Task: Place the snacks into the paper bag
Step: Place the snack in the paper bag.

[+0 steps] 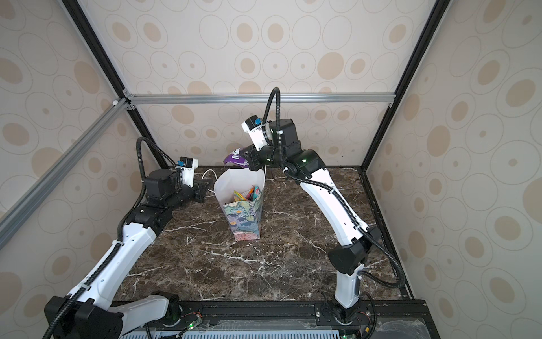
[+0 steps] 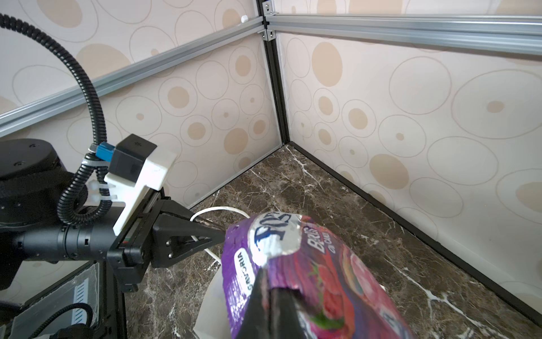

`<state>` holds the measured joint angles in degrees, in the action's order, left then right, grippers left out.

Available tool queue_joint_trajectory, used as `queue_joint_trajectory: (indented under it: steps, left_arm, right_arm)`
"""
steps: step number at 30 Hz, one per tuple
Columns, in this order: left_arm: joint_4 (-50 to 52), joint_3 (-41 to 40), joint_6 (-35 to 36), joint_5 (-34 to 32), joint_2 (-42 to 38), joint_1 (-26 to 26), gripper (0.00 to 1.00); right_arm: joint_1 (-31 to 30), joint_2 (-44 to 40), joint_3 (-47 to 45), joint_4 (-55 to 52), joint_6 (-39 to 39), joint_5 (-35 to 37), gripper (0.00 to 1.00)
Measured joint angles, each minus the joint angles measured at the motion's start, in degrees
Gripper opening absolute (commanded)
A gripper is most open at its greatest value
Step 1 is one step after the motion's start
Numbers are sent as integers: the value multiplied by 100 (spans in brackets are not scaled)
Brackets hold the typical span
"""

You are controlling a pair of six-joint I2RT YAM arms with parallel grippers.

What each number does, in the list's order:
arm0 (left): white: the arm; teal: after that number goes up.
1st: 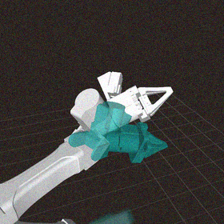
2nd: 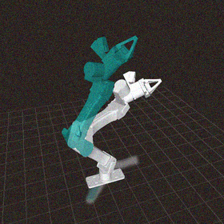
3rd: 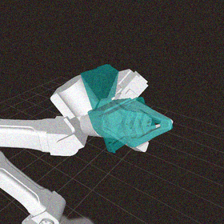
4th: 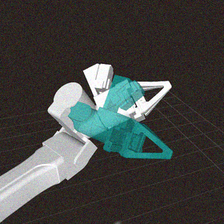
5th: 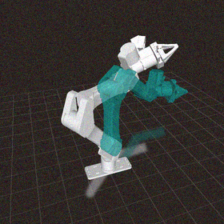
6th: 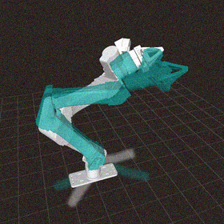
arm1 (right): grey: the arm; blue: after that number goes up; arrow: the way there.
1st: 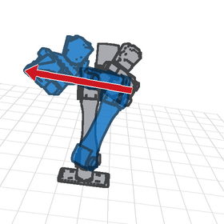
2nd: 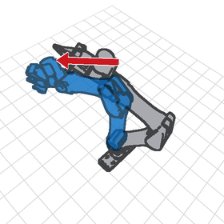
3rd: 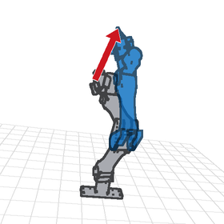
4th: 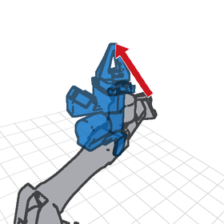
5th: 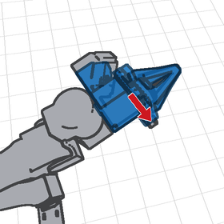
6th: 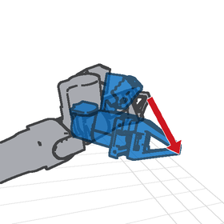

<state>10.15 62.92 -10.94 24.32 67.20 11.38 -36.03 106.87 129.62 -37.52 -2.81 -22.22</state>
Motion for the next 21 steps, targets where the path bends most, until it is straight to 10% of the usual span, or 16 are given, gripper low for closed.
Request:
queue_joint_trajectory:
  steps: [18,21]
  left_arm:
    - [0,0,2,-2,0,13,5]
    - [0,0,2,-2,0,15,5]
  right_arm:
    - [-330,796,605,-1427,634,48,0]
    - [-374,802,614,-1521,710,146,22]
